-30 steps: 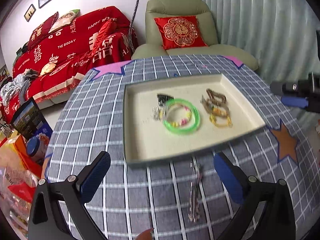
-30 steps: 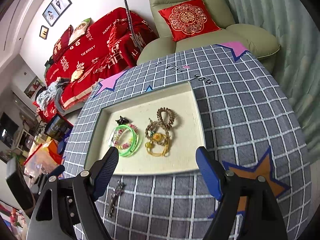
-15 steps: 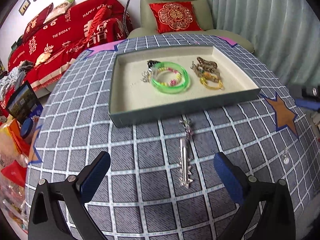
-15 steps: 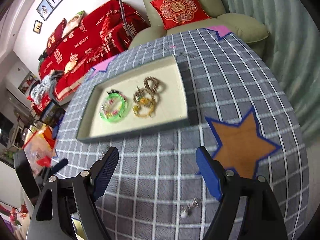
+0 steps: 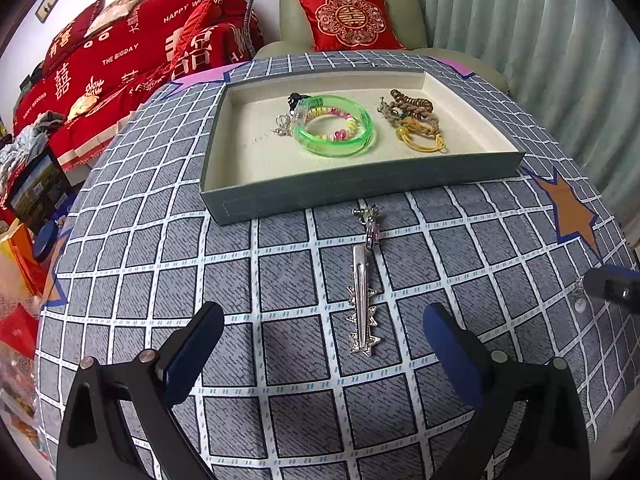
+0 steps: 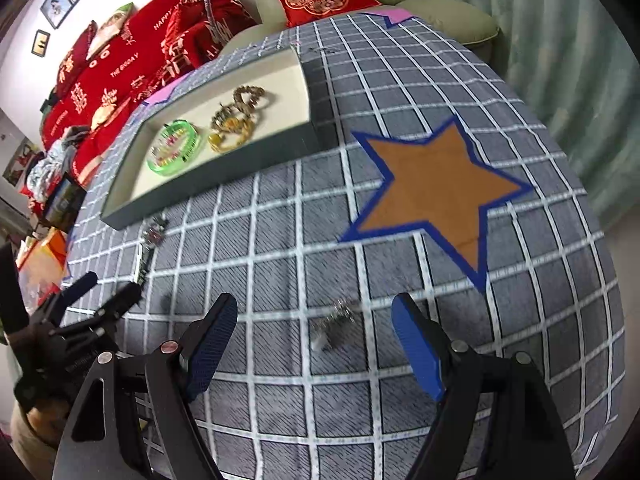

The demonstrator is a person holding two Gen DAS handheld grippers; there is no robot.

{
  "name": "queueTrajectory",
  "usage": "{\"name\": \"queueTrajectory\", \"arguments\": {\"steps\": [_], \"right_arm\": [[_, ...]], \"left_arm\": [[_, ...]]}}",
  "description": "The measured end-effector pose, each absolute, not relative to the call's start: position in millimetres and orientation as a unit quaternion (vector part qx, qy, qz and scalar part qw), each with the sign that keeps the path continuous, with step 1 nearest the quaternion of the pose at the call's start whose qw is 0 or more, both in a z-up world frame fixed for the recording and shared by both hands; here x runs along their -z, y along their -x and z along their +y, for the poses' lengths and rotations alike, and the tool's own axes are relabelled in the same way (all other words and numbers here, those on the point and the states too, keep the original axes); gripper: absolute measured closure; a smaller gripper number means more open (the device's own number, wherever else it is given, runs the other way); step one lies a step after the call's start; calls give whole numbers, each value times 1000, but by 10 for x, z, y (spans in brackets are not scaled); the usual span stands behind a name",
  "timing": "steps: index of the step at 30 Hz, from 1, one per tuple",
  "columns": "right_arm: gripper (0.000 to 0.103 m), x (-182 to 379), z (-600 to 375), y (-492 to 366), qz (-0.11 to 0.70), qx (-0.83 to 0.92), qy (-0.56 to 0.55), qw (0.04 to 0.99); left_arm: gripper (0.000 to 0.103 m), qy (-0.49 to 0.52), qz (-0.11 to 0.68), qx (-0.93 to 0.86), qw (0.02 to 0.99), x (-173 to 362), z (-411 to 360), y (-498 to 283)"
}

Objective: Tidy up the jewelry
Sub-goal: 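Withdraw both open tools from the tray over the remaining silver pieces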

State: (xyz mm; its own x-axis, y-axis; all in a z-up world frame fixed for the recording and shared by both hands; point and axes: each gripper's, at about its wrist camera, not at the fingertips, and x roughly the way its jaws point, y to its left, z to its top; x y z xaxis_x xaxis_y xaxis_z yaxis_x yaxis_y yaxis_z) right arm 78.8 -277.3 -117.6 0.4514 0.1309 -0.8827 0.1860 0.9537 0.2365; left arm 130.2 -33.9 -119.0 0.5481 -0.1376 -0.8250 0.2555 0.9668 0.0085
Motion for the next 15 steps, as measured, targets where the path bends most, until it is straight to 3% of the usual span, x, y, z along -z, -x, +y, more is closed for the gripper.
{"name": "queueTrajectory", "arguments": {"steps": [6, 8, 11, 15], "right_arm": [[21, 1251, -2714, -747, 530, 22, -141, 836], [21, 1256, -2692, -743, 530, 25, -136, 837], [21, 1273, -2674, -740, 530, 26, -134, 837], [21, 1291, -2666, -730, 531, 27, -133, 836]], "left_arm": [[0, -72, 461, 117, 877, 1222, -392, -1320], [8, -75, 463, 117, 876, 1233, -411, -1334], [9, -75, 468, 117, 873, 1266, -430, -1369], [18, -77, 471, 123, 870, 1295, -459, -1390]]}}
